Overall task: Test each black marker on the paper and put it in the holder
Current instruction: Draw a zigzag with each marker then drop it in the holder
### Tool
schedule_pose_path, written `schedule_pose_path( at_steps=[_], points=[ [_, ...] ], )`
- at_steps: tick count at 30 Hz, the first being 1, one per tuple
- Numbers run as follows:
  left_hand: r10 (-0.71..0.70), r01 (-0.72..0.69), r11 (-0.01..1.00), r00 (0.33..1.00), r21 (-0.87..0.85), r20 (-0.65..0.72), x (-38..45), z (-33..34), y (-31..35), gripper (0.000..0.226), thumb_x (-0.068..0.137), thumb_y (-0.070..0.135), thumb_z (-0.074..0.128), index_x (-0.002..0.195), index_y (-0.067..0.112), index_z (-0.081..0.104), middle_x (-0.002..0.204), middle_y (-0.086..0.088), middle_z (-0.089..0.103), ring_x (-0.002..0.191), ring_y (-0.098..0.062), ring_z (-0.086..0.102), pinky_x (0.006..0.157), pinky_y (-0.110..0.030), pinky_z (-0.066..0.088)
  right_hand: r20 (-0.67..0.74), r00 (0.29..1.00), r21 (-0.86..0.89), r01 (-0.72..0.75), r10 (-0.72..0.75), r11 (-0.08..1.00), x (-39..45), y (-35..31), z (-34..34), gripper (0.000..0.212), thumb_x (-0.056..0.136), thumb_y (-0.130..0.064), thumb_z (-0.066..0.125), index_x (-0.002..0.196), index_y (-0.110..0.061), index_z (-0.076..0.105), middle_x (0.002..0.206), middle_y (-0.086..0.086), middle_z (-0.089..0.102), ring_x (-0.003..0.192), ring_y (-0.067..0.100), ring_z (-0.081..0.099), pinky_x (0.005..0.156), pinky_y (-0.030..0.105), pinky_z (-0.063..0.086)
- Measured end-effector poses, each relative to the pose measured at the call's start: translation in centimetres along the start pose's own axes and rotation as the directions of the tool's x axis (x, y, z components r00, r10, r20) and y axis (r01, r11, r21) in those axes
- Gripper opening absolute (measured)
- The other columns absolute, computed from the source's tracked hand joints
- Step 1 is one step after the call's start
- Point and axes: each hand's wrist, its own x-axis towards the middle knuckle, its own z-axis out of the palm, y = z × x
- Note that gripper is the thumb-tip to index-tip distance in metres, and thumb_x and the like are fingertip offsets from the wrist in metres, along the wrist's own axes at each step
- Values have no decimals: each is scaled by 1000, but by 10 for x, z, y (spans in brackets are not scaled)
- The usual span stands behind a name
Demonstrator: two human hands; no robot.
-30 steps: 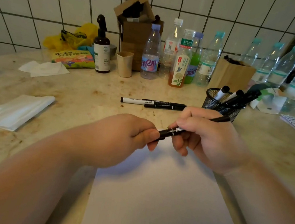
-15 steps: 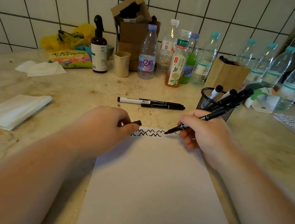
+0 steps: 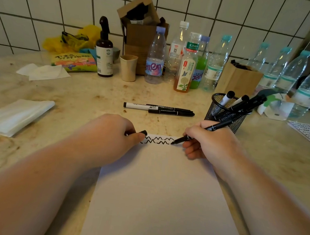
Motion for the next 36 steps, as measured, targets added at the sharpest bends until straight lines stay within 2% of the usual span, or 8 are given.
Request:
schedule_pose_path(
  at_steps=[6,11,16,24,31,36],
  points=[
    [-6,6,1000,1000,-1,3,1,1,-1,39,92,61,46,79,31,67,64,8,66,62,-8,60,52,-27,42,-12,1000,-6,-15,15,1000,3,2,-1,16,89,0,62,87,16,63,55,14,67,43,21,61,43,29,53],
    [-3,3,1000,1000,-16,-1,1,1,-2,39,92,60,46,72,32,63,62,8,65,60,-7,59,49,-26,38,-31,999,1,-9,9,1000,5,4,-2,16,89,0,61,86,15,64,55,13,67,43,21,62,43,28,54],
    [1,-1,1000,1000,-21,13,2,1,-1,38,93,60,46,76,32,65,63,7,65,61,-8,60,51,-27,41,-53,998,13,-20,21,1000,6,5,-3,16,90,-4,61,89,11,67,57,12,69,48,21,64,49,31,57],
    [-6,6,999,1000,-38,11,0,-1,0,38,93,58,47,80,29,69,63,7,65,61,-9,60,52,-27,42,-61,996,16,-63,64,998,6,2,-5,24,86,0,58,94,22,54,55,14,58,49,25,52,41,29,45],
    [-10,11,1000,1000,-29,21,-2,-2,1,36,93,59,46,82,32,67,65,9,65,61,-8,60,50,-26,40,-94,994,12,-60,61,998,9,4,-7,18,88,-2,58,92,15,63,52,9,63,44,18,57,43,29,50],
    [-21,22,999,999,-39,25,-3,-2,1,36,93,58,47,80,31,67,66,8,66,62,-8,60,51,-26,40,-110,991,3,-79,79,997,10,6,-10,23,85,-4,59,95,17,61,51,10,61,41,19,54,41,27,48]
  ],
)
